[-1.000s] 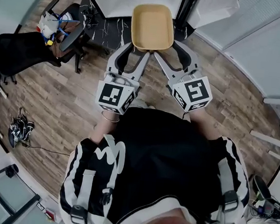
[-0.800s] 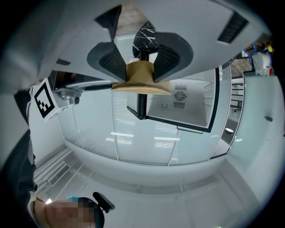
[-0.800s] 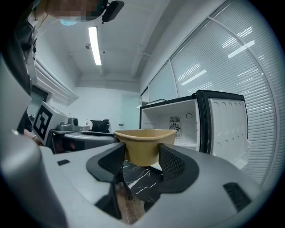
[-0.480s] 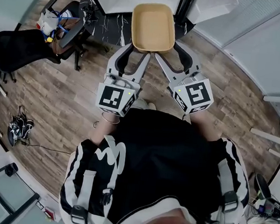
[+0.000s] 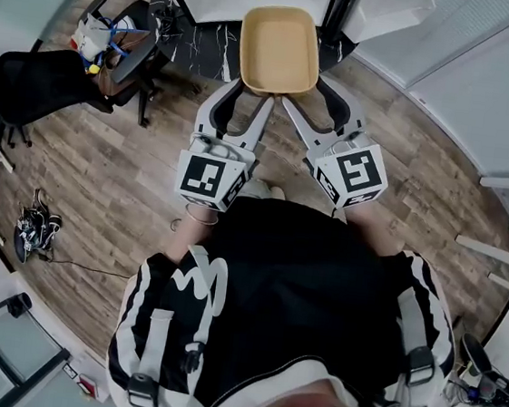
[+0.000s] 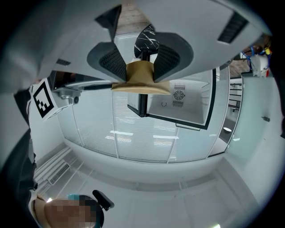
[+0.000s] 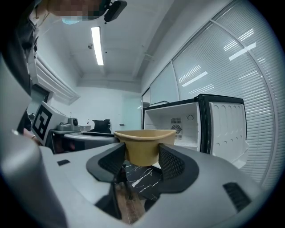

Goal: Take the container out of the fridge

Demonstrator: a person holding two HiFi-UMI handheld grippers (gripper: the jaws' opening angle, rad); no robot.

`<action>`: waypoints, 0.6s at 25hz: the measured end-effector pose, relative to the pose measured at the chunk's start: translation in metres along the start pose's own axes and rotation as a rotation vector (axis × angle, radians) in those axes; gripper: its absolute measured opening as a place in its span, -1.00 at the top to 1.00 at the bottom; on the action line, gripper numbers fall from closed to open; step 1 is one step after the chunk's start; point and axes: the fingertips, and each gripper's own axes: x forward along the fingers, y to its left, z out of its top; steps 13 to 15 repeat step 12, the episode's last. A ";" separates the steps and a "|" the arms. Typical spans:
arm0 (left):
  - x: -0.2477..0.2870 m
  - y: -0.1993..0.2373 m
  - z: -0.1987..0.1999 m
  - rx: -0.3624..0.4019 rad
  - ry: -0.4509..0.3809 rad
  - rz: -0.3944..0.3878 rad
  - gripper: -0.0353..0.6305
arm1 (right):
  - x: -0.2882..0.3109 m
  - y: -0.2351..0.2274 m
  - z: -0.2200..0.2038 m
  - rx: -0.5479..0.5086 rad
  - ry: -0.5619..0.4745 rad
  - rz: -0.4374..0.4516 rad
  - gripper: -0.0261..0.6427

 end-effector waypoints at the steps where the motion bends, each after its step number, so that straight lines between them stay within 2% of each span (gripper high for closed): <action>1: 0.000 -0.001 0.000 0.000 0.002 -0.001 0.31 | -0.001 0.000 0.000 0.001 0.001 -0.001 0.19; 15: -0.005 -0.006 0.003 0.000 -0.004 0.003 0.31 | -0.007 0.004 0.002 0.009 -0.013 0.002 0.19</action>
